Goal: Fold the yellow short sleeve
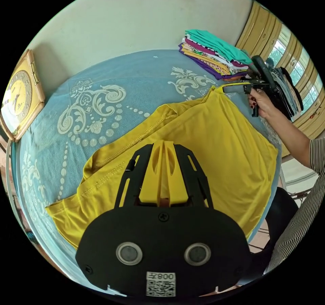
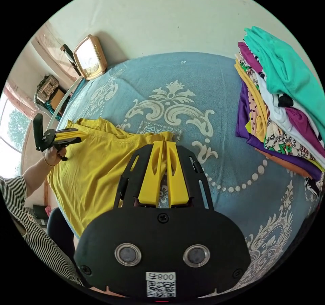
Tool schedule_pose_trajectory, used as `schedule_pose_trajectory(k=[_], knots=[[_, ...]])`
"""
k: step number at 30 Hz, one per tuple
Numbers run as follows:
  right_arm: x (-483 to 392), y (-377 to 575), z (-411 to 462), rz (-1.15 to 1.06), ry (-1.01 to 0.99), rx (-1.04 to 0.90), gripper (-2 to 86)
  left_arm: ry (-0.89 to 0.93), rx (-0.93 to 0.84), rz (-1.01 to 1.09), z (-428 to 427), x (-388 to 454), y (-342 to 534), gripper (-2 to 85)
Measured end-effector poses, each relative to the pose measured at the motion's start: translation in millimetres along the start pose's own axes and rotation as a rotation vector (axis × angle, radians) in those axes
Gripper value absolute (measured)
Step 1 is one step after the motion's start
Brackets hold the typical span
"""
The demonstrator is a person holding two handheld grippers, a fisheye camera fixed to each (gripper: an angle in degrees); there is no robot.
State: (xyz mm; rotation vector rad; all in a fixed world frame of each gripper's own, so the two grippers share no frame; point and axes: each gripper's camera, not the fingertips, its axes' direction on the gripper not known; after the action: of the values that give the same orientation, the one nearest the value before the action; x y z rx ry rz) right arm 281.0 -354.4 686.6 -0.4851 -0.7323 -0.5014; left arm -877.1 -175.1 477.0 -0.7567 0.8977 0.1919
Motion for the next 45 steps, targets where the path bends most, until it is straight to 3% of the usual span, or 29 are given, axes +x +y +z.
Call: schedule_pose_trajectory(k=[6,11,15,21,24,31,35,45], knots=[[22.6,13.9,-48.9,0.023,0.032,0.117,1.2,-0.02,0.068,-0.111,-14.4,-18.4,15.1,0.4],[55.8,18.2,-13.9,0.109,-0.042,-0.029,1.6,-0.012,0.016,-0.089,-10.3,-14.4,22.7,0.4],[78.8,33.5,-33.9,0.168,-0.124,0.031,2.9,-0.007,0.037,-0.109,-27.1,-17.8,34.7,0.6],[86.3,95.2,-101.9,0.151,-0.091,0.055,4.6,0.004,0.089,-0.128,-88.3,-12.1,98.7,1.7],[80.1,156.6,-131.3,0.133,-0.165,0.006,5.8,0.017,0.064,-0.203,-118.0,-9.4,154.9,3.3],[76.4,309.9,-159.5,0.259,-0.441,-0.099,8.4,0.092,0.066,-0.641,-189.6,-29.8,313.8,8.1],[78.7,345.4,-167.4,0.309,-0.453,-0.076,8.8,0.024,0.036,-0.817,-215.2,-33.4,379.5,8.9],[79.6,367.0,-179.4,0.306,-0.453,-0.085,9.1,0.201,0.141,-0.968,-229.0,-55.4,449.7,10.5]])
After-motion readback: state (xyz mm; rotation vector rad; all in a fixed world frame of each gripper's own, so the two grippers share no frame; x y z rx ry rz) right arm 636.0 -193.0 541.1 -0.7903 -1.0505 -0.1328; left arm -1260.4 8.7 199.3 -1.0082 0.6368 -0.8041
